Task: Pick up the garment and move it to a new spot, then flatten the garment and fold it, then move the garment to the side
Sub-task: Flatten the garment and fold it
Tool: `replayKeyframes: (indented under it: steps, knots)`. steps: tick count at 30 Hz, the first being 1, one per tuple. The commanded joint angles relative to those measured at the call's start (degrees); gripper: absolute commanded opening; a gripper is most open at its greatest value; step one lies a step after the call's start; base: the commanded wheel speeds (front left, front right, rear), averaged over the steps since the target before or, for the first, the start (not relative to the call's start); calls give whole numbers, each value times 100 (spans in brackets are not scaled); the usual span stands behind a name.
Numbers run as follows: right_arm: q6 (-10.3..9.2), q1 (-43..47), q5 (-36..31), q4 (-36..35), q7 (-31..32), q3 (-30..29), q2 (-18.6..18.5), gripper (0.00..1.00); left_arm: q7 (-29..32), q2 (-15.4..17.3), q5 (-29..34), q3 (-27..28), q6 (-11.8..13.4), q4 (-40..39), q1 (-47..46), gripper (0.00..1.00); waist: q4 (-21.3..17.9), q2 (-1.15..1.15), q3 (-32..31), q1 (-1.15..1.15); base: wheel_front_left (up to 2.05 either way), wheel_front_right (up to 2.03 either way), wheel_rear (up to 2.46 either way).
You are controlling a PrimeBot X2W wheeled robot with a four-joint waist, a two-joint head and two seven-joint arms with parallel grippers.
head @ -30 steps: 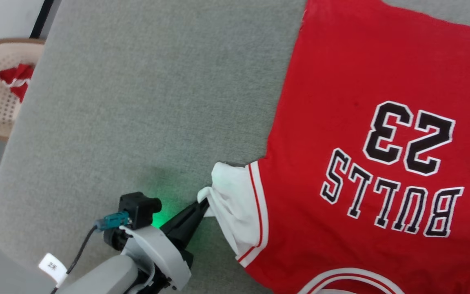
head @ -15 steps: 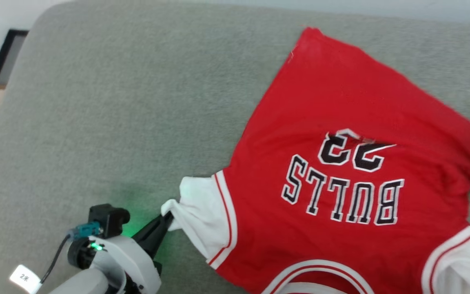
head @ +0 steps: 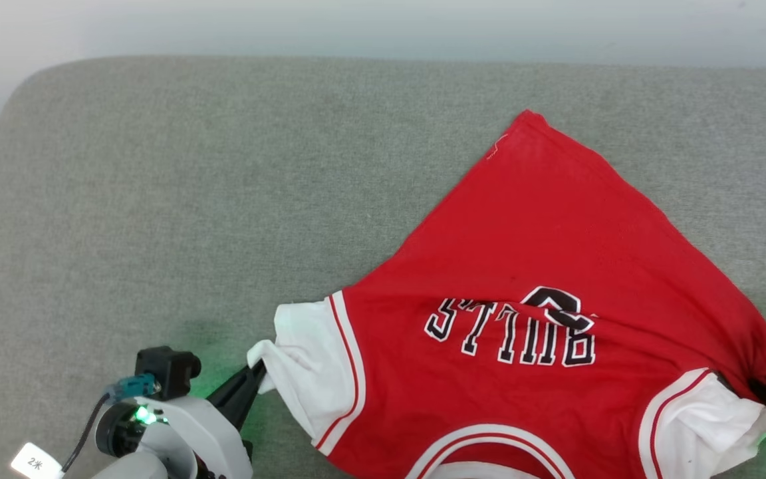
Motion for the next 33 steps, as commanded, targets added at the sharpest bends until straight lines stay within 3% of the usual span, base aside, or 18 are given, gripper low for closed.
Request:
replayKeyframes:
  steps: [1, 6, 7, 8, 9, 17, 26, 33]
  knots:
    - [-15, 695, -179, 527, 221, 310, 225, 0, 5, -17, -17, -16, -2, 20, 63, 0, -54, 0, -56, 0, 0, 0, 0]
    - [-18, 679, -374, 905, 127, 327, 483, 0, 9, -36, -19, -33, -40, 83, 43, 0, -81, 0, -132, 0, 0, 0, 0]
    - [-18, 649, -378, 930, 104, 334, 516, 10, 5, -31, -22, -32, -49, 101, 53, 0, -96, 0, -151, 0, 0, 0, 0]
    - [-18, 612, -393, 920, 61, 320, 531, 82, -7, -26, -18, -29, -54, 115, 62, 0, -113, 0, -170, 0, 0, 0, 0]
    - [-18, 583, -396, 910, 66, 306, 524, 100, -23, -21, -7, -25, -58, 122, 70, 0, -128, 0, -189, 0, 0, 0, 0]
    - [-19, 621, -318, 185, 143, -60, 336, 100, -97, 2, 33, -14, -38, 120, 161, 0, -218, 0, -328, 0, 0, 0, 0]
    - [-9, 867, -583, -1921, 546, -1228, 441, 100, -110, -32, 81, -42, 20, -12, 185, 0, -124, 0, -332, 0, 0, 0, 0]
    - [-9, 81, -993, -2877, 464, -1112, 288, 100, -103, -177, 171, -103, -44, -8, 15, 0, 153, 0, -214, 0, 0, 0, 0]
